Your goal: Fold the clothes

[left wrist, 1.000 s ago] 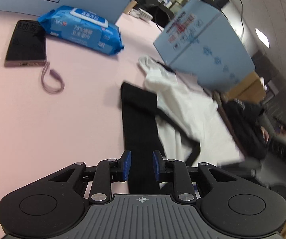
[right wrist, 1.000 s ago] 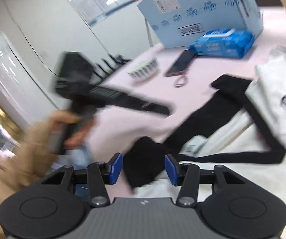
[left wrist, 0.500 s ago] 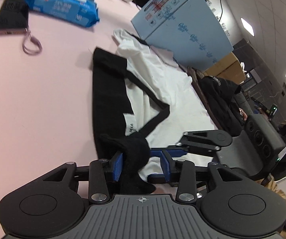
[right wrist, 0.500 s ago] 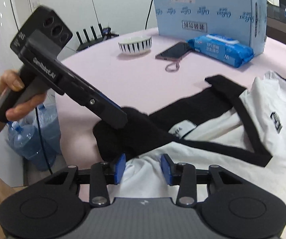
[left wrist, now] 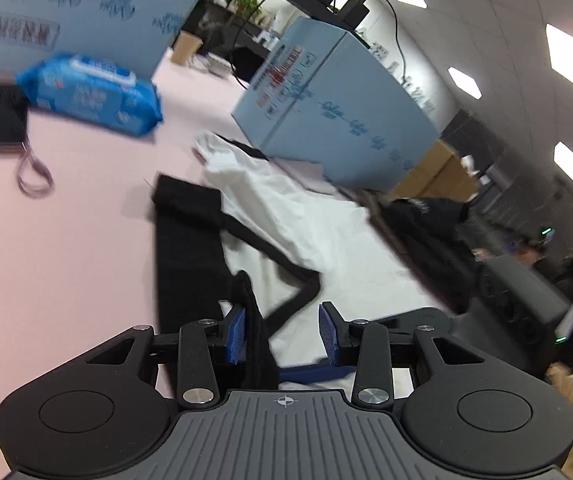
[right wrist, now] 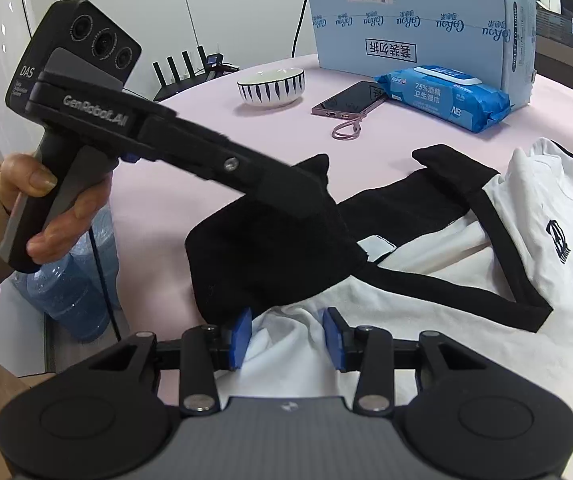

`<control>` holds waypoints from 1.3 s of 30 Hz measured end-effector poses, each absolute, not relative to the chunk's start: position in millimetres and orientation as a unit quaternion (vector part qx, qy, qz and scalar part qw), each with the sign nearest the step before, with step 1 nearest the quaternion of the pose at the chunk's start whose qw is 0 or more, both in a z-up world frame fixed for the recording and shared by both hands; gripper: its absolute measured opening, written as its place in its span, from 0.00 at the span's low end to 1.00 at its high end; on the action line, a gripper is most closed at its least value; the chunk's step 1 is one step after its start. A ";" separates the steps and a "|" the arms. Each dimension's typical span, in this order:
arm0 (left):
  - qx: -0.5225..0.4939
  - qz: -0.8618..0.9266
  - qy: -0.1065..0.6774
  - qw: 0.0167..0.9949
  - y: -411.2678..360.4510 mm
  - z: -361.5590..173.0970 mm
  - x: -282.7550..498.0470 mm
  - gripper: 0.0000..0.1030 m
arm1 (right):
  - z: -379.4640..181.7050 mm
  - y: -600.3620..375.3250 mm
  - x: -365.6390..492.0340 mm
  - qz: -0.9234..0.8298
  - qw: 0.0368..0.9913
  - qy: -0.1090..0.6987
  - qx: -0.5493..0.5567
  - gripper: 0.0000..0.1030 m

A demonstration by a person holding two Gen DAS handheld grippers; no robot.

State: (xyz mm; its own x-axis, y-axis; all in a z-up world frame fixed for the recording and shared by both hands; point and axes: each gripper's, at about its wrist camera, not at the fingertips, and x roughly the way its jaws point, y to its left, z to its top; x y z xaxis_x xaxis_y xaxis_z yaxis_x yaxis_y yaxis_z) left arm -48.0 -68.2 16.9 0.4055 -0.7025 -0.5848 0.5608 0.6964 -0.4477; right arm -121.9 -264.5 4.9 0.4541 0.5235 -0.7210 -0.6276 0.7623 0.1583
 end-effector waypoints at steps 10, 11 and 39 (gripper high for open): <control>0.035 -0.266 0.385 0.883 -74.5 3.2 -41.7 0.36 | 17.1 -278.1 -120.0 0.333 0.857 0.392 -0.038 0.41; 0.043 -0.257 0.378 0.888 -73.9 4.9 -42.5 0.36 | 21.3 -282.7 -120.3 0.322 0.864 0.384 -0.036 0.41; -0.103 -0.344 0.349 0.865 -152.8 47.6 34.0 0.49 | 60.4 -394.1 -82.7 0.131 0.936 0.323 0.052 0.49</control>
State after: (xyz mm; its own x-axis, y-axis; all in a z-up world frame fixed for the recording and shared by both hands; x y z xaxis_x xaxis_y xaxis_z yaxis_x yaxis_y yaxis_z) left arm 34.0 -152.8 47.6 0.5189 -0.6678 -0.5336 0.5236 0.7418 -0.4191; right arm -82.7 -394.1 60.4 0.7567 0.2789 -0.5913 -0.2120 0.9602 0.1817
